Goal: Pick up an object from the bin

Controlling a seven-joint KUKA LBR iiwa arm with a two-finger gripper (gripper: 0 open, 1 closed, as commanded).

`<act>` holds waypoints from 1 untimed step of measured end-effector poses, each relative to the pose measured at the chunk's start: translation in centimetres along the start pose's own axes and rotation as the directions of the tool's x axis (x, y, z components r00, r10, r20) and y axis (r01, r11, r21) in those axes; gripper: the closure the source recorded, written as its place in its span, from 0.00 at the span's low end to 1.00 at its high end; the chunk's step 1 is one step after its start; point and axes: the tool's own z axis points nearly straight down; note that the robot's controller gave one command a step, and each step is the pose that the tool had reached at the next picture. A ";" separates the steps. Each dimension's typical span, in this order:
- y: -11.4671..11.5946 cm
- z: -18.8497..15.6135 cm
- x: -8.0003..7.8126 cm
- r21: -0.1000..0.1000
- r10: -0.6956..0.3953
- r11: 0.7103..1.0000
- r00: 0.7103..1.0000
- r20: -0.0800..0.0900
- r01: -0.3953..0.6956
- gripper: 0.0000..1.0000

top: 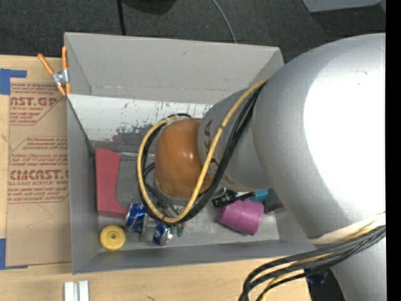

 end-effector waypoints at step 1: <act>0.0 -0.2 0.0 0.001 0.000 1.000 1.000 -0.002 0.000 1.00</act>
Offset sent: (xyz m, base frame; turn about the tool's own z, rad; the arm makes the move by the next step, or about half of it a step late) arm 0.0001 0.0000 0.0263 0.0000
